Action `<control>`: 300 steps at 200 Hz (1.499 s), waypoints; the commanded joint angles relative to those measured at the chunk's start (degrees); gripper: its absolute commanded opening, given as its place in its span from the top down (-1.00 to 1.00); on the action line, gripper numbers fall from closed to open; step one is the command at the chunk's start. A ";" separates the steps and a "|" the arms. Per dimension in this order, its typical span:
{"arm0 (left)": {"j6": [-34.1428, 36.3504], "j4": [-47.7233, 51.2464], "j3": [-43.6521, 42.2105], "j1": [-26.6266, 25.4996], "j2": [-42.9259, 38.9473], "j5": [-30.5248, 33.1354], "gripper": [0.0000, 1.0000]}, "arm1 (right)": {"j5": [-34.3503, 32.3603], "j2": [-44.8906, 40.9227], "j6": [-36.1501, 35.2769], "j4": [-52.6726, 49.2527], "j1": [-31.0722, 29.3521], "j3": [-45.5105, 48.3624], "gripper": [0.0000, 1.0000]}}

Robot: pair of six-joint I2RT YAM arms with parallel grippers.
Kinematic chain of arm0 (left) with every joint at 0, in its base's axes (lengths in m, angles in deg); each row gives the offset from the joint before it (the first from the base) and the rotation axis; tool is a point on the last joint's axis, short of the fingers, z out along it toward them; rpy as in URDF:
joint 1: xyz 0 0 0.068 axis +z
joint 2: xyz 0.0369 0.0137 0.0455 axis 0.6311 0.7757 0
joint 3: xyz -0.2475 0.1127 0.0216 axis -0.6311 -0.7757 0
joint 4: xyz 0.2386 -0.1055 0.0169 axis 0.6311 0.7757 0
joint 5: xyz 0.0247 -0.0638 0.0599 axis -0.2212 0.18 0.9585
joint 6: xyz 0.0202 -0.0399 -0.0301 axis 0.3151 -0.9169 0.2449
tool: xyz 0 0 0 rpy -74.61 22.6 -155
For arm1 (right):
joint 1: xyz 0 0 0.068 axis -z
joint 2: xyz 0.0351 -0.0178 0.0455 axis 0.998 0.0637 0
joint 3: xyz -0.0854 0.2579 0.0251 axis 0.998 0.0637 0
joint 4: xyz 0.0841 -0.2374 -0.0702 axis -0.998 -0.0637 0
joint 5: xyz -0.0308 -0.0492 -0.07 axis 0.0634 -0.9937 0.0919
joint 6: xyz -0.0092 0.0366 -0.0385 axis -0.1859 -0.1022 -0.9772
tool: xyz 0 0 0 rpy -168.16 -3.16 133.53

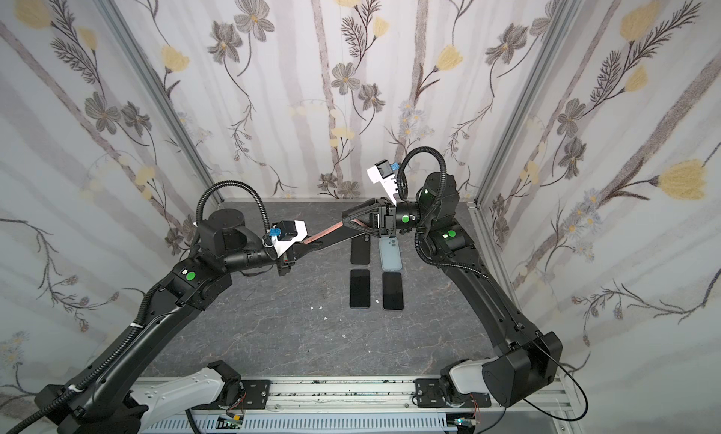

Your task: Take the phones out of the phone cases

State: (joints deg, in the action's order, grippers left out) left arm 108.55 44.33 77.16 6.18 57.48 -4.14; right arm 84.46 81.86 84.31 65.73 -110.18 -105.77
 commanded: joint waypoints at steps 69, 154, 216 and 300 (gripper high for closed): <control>-2.91 -9.32 -1.49 -0.19 -1.25 2.95 1.00 | -11.79 -3.83 9.05 12.16 5.76 1.02 -0.96; -26.51 -22.07 -5.66 -0.29 -2.93 5.29 1.00 | -25.48 -13.93 -8.42 9.25 8.98 11.93 -0.94; -55.82 -41.95 -9.43 0.27 -2.63 4.51 1.00 | -20.50 -15.65 -9.22 15.37 6.96 16.94 -0.85; -69.31 -49.70 -9.81 -0.26 0.87 -4.61 1.00 | -14.82 -8.14 -4.42 19.22 1.01 8.92 -0.77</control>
State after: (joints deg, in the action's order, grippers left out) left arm 43.22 1.43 67.33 6.18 58.20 -5.41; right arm 67.08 72.03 77.51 81.16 -108.15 -94.90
